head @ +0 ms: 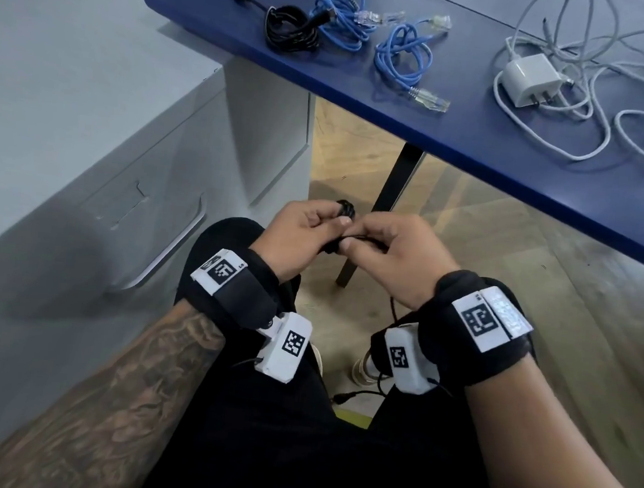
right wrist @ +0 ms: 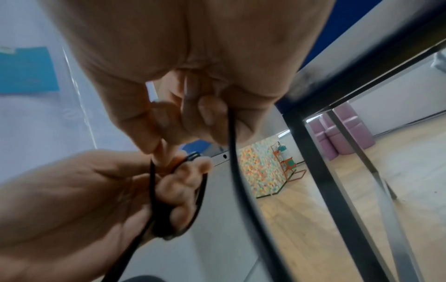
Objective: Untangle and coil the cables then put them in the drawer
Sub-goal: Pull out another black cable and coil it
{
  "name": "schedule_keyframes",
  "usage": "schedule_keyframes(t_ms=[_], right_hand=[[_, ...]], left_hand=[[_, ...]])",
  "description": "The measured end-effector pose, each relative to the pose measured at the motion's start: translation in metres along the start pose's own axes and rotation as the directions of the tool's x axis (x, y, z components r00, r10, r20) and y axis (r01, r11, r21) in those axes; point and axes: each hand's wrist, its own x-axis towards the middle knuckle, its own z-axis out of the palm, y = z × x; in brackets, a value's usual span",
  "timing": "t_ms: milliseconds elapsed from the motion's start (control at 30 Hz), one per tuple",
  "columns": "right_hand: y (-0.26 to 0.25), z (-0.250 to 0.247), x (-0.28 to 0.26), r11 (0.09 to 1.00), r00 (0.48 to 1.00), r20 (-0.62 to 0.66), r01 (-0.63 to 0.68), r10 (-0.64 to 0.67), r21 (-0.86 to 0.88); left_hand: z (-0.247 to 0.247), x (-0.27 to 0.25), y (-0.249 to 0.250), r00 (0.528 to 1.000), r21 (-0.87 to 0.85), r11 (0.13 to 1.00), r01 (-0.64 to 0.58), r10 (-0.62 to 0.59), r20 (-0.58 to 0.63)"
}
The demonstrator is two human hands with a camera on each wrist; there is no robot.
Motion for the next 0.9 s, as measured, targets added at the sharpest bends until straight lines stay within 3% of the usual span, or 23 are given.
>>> schedule_keyframes(t_ms=[133,233,400,467,533,667,833,900], right_hand=[[0.002,-0.013,-0.003,0.989,0.997,-0.077,0.003,0.008,0.145],[0.015,-0.009,0.002,0.999,0.981,-0.193,0.030,-0.023,0.033],[0.026,-0.004,0.008,0.994,0.967,-0.255,0.048,-0.021,0.099],[0.026,-0.001,0.009,0.990,0.962,-0.273,0.067,-0.031,0.126],[0.027,0.005,0.009,0.979,0.954,-0.299,0.073,-0.013,0.191],[0.030,0.028,0.007,0.982,0.983,-0.180,-0.009,0.044,0.190],[0.027,0.044,0.000,0.997,0.993,0.095,-0.071,0.073,-0.022],[0.023,0.048,-0.005,0.997,0.982,0.178,-0.055,0.065,-0.060]], left_hand=[[0.006,-0.003,0.013,0.986,-0.068,0.990,0.124,-0.115,0.121],[0.003,-0.004,0.017,0.972,-0.137,0.970,0.199,-0.178,0.152],[-0.005,-0.007,0.023,0.937,-0.157,0.936,0.315,-0.280,0.209],[-0.007,-0.008,0.026,0.921,-0.257,0.901,0.349,-0.279,0.272],[-0.009,-0.008,0.029,0.923,-0.460,0.811,0.361,-0.240,0.301],[-0.009,-0.007,0.028,0.965,-0.775,0.575,0.263,-0.159,0.209],[-0.014,0.004,0.015,0.982,-0.864,0.502,0.046,-0.179,-0.052],[-0.019,0.008,0.009,0.970,-0.821,0.569,-0.033,-0.180,-0.164]])
